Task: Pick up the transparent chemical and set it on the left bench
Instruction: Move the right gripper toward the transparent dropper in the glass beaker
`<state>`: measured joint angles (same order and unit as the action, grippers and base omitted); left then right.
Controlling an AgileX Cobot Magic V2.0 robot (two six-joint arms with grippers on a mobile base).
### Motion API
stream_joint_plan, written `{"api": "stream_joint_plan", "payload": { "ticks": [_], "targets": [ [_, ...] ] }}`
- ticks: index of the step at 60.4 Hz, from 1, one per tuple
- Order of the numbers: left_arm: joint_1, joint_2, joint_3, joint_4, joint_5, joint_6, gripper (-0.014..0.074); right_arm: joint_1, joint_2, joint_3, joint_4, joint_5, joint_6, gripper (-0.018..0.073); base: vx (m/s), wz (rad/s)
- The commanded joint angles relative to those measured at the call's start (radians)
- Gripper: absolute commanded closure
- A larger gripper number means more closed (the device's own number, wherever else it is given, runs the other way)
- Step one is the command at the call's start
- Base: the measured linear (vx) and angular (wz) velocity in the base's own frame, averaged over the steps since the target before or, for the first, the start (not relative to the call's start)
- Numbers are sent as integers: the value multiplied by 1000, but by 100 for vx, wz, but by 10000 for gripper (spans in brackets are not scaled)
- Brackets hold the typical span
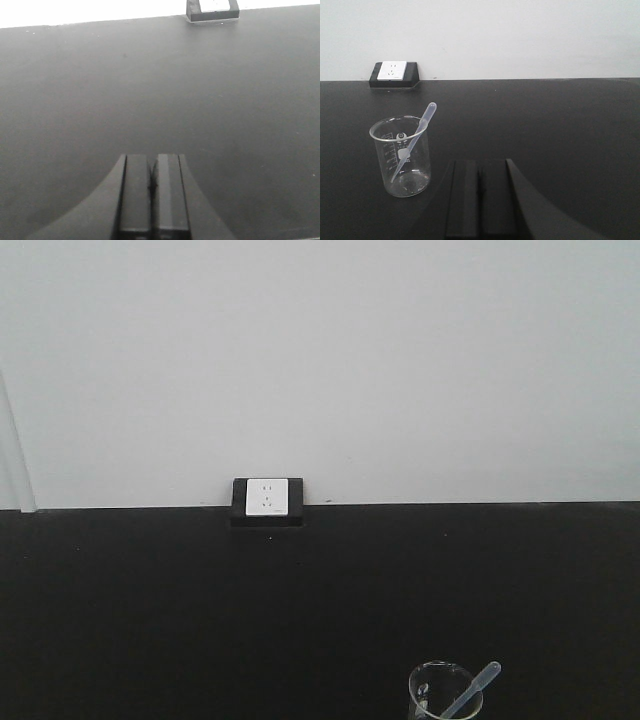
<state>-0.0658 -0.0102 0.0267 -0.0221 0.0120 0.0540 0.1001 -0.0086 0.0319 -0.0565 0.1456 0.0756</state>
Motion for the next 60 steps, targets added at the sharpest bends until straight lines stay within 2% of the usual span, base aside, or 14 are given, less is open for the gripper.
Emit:
{"api": "stream_joint_plan", "payload": {
  "ticks": [1, 22, 32, 45, 60],
  "targets": [
    [-2, -19, 16, -1, -78, -8, 600, -1, -9, 6, -11, -86, -7, 564, 0, 0],
    [-2, -19, 16, -1, -78, -8, 600, -1, -9, -8, 0, -98, 5, 564, 0, 0],
    [-2, -19, 16, -1, -78, -8, 600, -1, 4, -138, 17, -96, 0, 564, 0, 0],
    [-2, -19, 16, -1, -78, -8, 600, -1, 222, -361, -48, -92, 0, 564, 0, 0],
    [-2, -19, 16, -1, -78, -8, 600, -1, 529, -475, -36, -272, 9, 564, 0, 0]
  ]
}}
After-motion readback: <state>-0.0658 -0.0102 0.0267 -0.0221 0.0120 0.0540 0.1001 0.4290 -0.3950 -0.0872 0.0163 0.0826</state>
